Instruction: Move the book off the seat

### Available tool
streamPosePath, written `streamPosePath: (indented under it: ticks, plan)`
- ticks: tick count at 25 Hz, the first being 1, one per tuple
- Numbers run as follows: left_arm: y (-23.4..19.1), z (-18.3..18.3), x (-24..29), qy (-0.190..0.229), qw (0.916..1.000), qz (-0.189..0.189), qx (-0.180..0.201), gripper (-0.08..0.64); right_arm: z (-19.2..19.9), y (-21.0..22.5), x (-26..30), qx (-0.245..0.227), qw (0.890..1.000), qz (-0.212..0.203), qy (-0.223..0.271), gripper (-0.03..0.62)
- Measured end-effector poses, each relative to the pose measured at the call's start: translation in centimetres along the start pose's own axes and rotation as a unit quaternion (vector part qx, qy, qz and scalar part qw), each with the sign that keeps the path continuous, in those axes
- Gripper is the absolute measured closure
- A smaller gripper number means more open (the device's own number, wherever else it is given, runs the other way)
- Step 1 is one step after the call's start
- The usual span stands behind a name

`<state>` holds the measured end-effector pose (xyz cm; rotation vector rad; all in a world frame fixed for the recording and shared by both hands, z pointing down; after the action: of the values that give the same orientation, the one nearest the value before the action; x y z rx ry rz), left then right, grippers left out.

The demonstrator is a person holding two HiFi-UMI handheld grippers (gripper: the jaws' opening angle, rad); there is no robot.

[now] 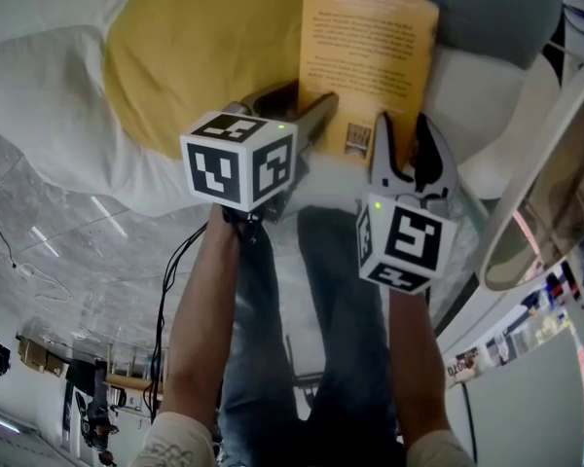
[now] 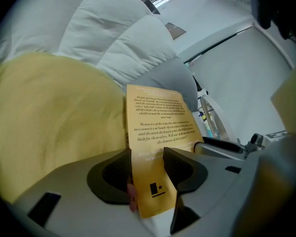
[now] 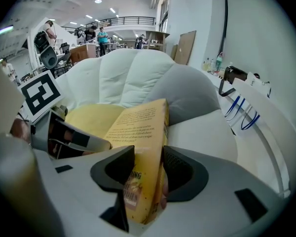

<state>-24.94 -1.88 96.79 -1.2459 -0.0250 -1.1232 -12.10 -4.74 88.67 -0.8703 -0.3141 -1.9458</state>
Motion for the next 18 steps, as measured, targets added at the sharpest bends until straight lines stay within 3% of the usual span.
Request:
streamPosePath:
  ticks: [10,18]
  plan:
    - [1.0,-0.5,-1.7,0.015,0.9988,-0.033,0.032,0.353,-0.4,-0.2,-0.8,0.014,1.0,0.006,0.003,0.417]
    - [4.3,-1.6,-2.7,0.034,0.9953,-0.046,0.078,0.358,-1.5,1.4,-2.9,0.021,0.999,0.018,0.025,0.419]
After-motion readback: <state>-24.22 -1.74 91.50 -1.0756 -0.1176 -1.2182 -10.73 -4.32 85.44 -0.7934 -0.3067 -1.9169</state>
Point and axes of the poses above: the fingertips, and each gripper's own axes: x forward along the fingers, y to its right, z out of its underside, the point moved 5 cm from there along -x, backward along the fingers, and after that the axes turned 14 degrees about y, right-handed, at the moved point
